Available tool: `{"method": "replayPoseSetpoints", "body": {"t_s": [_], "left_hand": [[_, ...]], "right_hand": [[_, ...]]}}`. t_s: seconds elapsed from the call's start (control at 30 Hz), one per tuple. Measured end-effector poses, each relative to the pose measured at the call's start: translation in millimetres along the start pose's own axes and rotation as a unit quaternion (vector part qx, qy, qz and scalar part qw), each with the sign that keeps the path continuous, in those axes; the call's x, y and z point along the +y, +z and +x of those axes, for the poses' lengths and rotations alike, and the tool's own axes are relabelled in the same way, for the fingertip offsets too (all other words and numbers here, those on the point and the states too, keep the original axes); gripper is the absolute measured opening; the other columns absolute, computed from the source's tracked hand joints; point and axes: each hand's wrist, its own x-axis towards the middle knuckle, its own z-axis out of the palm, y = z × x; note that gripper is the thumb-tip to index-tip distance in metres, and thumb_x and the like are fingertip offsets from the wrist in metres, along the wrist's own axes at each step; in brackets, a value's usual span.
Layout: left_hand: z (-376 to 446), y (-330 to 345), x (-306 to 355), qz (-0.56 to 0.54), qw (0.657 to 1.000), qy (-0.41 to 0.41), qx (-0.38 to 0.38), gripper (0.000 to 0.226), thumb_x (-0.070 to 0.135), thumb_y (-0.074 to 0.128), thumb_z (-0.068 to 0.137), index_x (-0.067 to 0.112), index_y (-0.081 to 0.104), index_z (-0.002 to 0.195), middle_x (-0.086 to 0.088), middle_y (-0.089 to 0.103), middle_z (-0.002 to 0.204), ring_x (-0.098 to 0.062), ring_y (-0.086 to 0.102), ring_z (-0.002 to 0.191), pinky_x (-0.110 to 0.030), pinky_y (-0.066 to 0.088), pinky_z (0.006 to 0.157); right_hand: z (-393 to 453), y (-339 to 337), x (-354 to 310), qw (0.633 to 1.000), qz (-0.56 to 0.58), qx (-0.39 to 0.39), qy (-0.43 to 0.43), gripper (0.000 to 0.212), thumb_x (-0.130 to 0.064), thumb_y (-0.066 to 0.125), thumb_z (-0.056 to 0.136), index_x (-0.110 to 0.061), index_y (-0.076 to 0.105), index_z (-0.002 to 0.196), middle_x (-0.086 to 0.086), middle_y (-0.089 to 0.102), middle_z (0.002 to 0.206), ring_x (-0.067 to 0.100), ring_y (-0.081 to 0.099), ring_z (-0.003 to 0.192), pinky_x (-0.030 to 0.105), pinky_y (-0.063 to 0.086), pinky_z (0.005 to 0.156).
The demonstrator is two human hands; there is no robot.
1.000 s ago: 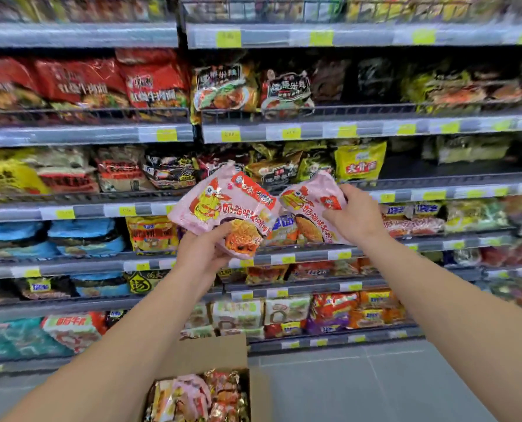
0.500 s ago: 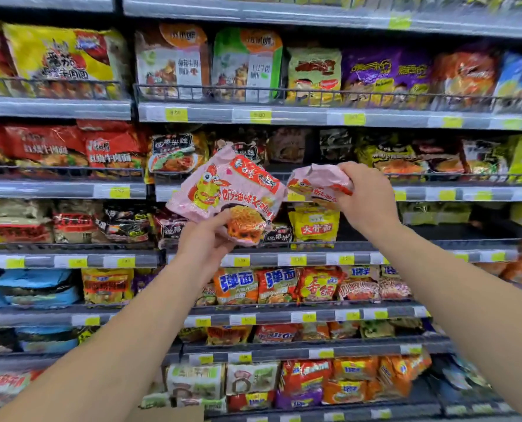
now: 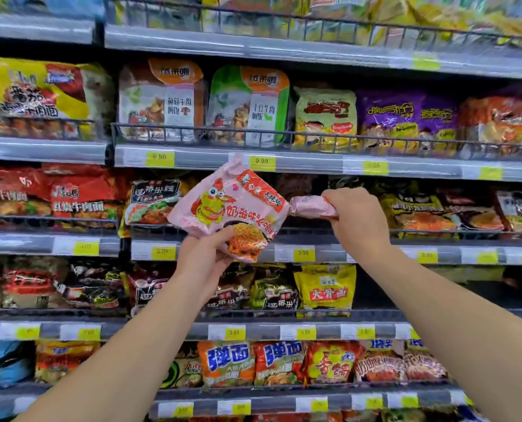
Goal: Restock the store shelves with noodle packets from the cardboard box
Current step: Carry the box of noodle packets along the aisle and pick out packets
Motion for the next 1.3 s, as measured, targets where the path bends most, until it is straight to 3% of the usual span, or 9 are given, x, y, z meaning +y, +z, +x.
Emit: {"method": "replayPoseSetpoints", "body": {"t_s": [0.13, 0.3, 0.43, 0.6, 0.73, 0.83, 0.93, 1.1, 1.3], "left_hand": [[24.4, -6.8, -12.9, -0.045, 0.999, 0.008, -0.003, 0.027, -0.001, 0.058, 0.091, 0.008, 0.056, 0.117, -0.014, 0.066, 0.111, -0.030, 0.064, 0.104, -0.044, 0.055, 0.080], [36.5, 8.4, -25.1, -0.083, 0.996, 0.014, -0.010, 0.007, 0.000, 0.054, 0.093, 0.006, 0.058, 0.095, -0.012, 0.065, 0.102, -0.034, 0.062, 0.105, -0.050, 0.052, 0.089], [43.3, 25.0, -35.6, -0.118, 0.993, 0.007, 0.002, 0.017, 0.006, 0.054, 0.095, 0.007, 0.051, 0.078, -0.013, 0.062, 0.098, -0.030, 0.062, 0.097, -0.040, 0.055, 0.075], [50.5, 38.9, -50.1, -0.164, 0.986, 0.015, 0.022, 0.009, 0.010, 0.056, 0.094, 0.003, 0.055, 0.100, -0.019, 0.054, 0.125, -0.034, 0.060, 0.110, -0.044, 0.056, 0.083], [54.8, 49.9, -58.9, -0.169, 0.985, 0.030, 0.036, 0.027, 0.011, 0.054, 0.095, 0.004, 0.049, 0.120, -0.021, 0.053, 0.131, -0.035, 0.057, 0.115, -0.047, 0.051, 0.091], [56.8, 47.7, -60.6, -0.153, 0.986, 0.041, 0.043, 0.027, 0.011, 0.053, 0.095, 0.002, 0.049, 0.119, -0.021, 0.054, 0.128, -0.034, 0.060, 0.110, -0.044, 0.057, 0.078], [54.6, 44.9, -65.3, -0.143, 0.987, 0.047, 0.049, 0.038, 0.008, 0.051, 0.095, 0.001, 0.044, 0.131, -0.020, 0.054, 0.125, -0.031, 0.061, 0.102, -0.036, 0.059, 0.064], [49.1, 52.3, -72.8, -0.120, 0.990, 0.068, 0.027, 0.060, 0.005, 0.060, 0.081, 0.004, 0.041, 0.138, -0.019, 0.056, 0.124, -0.031, 0.061, 0.105, -0.041, 0.058, 0.075], [49.2, 66.0, -78.5, -0.114, 0.991, 0.059, 0.029, 0.027, -0.002, 0.051, 0.093, 0.011, 0.054, 0.117, -0.022, 0.059, 0.125, -0.035, 0.058, 0.115, -0.047, 0.050, 0.093]], "right_hand": [[13.6, 35.1, 5.6, 1.000, -0.023, -0.014, -0.012, 0.038, -0.001, 0.073, 0.069, -0.016, 0.066, 0.104, 0.007, 0.068, 0.092, 0.034, 0.058, 0.080, 0.039, 0.046, 0.065], [16.7, 59.7, -2.1, 0.983, 0.023, -0.163, -0.077, 0.054, -0.023, 0.065, 0.084, -0.020, 0.050, 0.136, 0.002, 0.056, 0.132, 0.028, 0.051, 0.115, 0.038, 0.043, 0.092], [18.2, 58.8, 31.2, 0.983, 0.063, -0.155, -0.074, 0.086, -0.052, 0.069, 0.073, -0.025, 0.037, 0.147, -0.003, 0.048, 0.145, 0.022, 0.043, 0.132, 0.038, 0.032, 0.111], [14.3, 73.7, 76.5, 0.943, 0.223, -0.240, 0.054, 0.066, -0.027, 0.073, 0.077, -0.023, 0.048, 0.137, 0.006, 0.060, 0.128, 0.027, 0.057, 0.114, 0.035, 0.047, 0.089], [24.8, 90.2, 93.8, 0.935, 0.317, -0.110, 0.112, 0.033, -0.024, 0.068, 0.082, -0.022, 0.068, 0.114, 0.000, 0.070, 0.105, 0.018, 0.060, 0.096, 0.024, 0.038, 0.075], [41.6, 98.1, 96.6, 0.903, 0.375, -0.053, 0.204, 0.014, -0.032, 0.064, 0.087, -0.020, 0.068, 0.091, 0.004, 0.066, 0.082, 0.025, 0.059, 0.083, 0.028, 0.036, 0.067], [57.1, 117.5, 94.4, 0.883, 0.382, -0.067, 0.264, 0.024, -0.040, 0.063, 0.086, -0.015, 0.066, 0.087, 0.014, 0.067, 0.084, 0.033, 0.062, 0.088, 0.029, 0.038, 0.067], [72.8, 138.3, 69.9, 0.876, 0.382, -0.109, 0.273, 0.041, -0.049, 0.059, 0.089, -0.010, 0.065, 0.099, 0.015, 0.066, 0.100, 0.036, 0.060, 0.101, 0.033, 0.044, 0.076], [92.9, 141.7, 66.6, 0.835, 0.421, -0.223, 0.275, 0.052, -0.054, 0.072, 0.076, -0.014, 0.064, 0.108, 0.007, 0.066, 0.102, 0.027, 0.063, 0.095, 0.032, 0.053, 0.082]]}}
